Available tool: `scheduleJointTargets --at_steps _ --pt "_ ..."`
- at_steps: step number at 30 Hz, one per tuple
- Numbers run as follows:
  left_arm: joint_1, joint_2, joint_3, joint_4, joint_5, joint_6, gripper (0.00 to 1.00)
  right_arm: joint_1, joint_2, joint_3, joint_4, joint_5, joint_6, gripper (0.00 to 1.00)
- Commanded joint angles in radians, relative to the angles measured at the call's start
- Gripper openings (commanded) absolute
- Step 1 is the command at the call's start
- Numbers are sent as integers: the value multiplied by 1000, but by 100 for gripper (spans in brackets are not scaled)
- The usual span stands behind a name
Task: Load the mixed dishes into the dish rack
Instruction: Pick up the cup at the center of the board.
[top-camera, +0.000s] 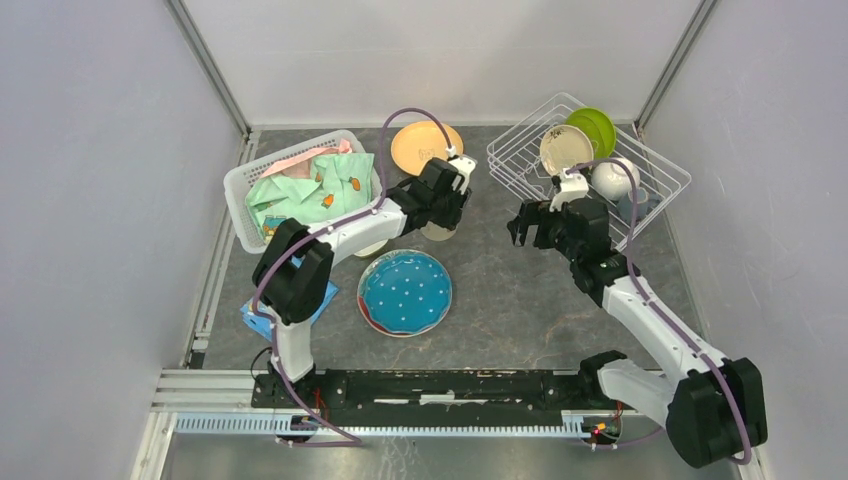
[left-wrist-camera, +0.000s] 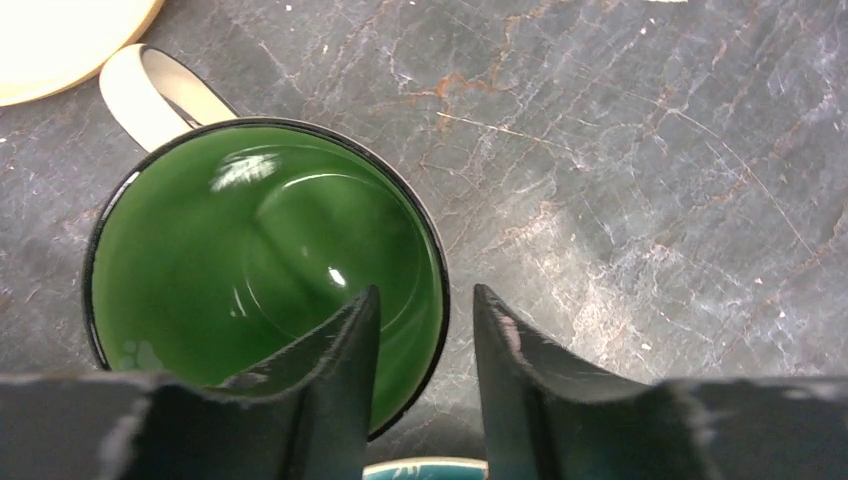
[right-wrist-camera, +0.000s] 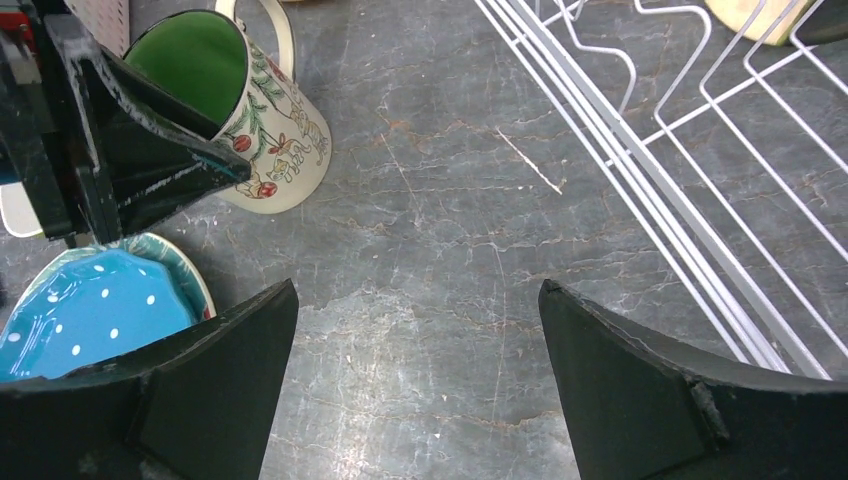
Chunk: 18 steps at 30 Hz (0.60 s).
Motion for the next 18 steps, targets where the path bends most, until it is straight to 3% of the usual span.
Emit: scheduleJointTargets --at_steps 1,4,8,18 --pt "1 15 53 37 13 38 42 -4 -45 -31 66 29 -22 97" --pt "1 16 57 35 15 41 22 -3 -65 -57 90 30 -26 98" --pt "1 -1 69 19 39 32 3 -4 -89 -82 128 30 -18 98" --pt "2 -155 119 30 131 -60 2 -28 -78 24 171 -82 0 98"
